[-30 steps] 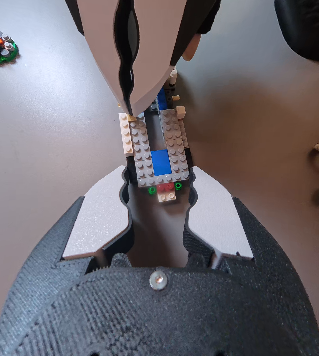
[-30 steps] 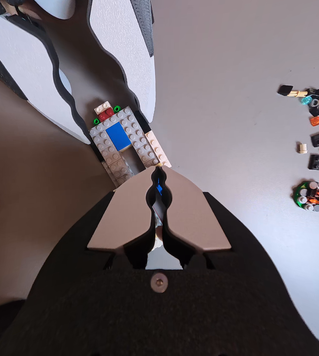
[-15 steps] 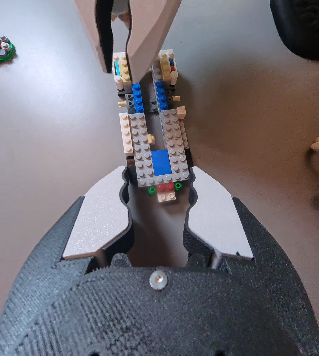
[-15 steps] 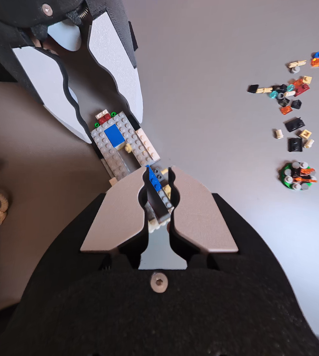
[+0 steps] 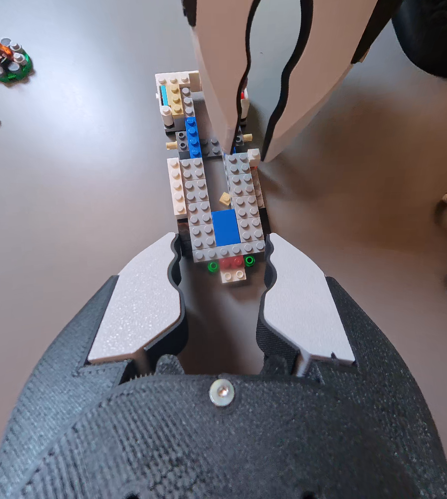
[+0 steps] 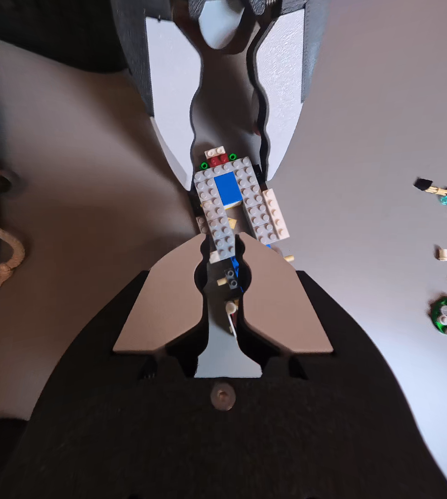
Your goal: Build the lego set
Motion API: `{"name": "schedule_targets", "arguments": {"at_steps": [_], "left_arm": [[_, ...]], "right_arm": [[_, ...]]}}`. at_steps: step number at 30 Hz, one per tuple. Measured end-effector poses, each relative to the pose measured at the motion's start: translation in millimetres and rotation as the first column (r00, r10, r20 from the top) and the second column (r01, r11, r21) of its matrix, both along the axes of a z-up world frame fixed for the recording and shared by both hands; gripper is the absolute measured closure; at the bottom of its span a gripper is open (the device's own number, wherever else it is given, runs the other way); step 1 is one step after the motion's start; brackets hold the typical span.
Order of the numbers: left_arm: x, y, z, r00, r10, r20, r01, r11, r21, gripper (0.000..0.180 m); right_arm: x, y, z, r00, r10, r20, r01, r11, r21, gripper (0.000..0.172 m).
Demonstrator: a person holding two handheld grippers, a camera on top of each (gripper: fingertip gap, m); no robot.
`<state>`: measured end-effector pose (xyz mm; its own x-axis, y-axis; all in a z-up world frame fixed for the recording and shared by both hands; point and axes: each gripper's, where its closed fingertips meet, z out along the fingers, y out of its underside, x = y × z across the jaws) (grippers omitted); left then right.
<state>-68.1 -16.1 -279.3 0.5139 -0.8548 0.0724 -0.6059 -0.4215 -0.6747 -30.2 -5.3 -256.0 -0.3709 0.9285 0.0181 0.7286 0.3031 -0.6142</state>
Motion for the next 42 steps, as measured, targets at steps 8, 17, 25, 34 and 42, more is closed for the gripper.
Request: {"name": "schedule_targets", "arguments": {"at_steps": [8,17,25,34,42], "left_arm": [[2,0,6,1.0,-0.014,0.021,0.014,1.0,0.006,0.121],[22,18,15,0.999,-0.028,-0.038,0.028,1.0,-0.012,0.121],[61,57,3,0.997,-0.06,-0.052,0.057,0.997,-0.055,0.121],[45,32,23,0.999,-0.034,0.017,0.033,0.999,0.032,0.124],[29,12,-7,0.997,-0.045,-0.057,0.045,0.999,0.0,0.15]], "right_arm": [[18,4,3,0.997,-0.064,-0.049,0.063,0.998,-0.029,0.15],[32,-14,15,0.989,-0.072,-0.132,0.064,0.996,-0.063,0.15],[49,-16,14,0.983,-0.107,-0.15,0.097,0.993,-0.068,0.149],[86,26,26,0.948,-0.247,-0.2,0.246,0.969,-0.029,0.147],[128,92,16,0.91,-0.395,-0.127,0.402,0.915,0.037,0.141]]}}
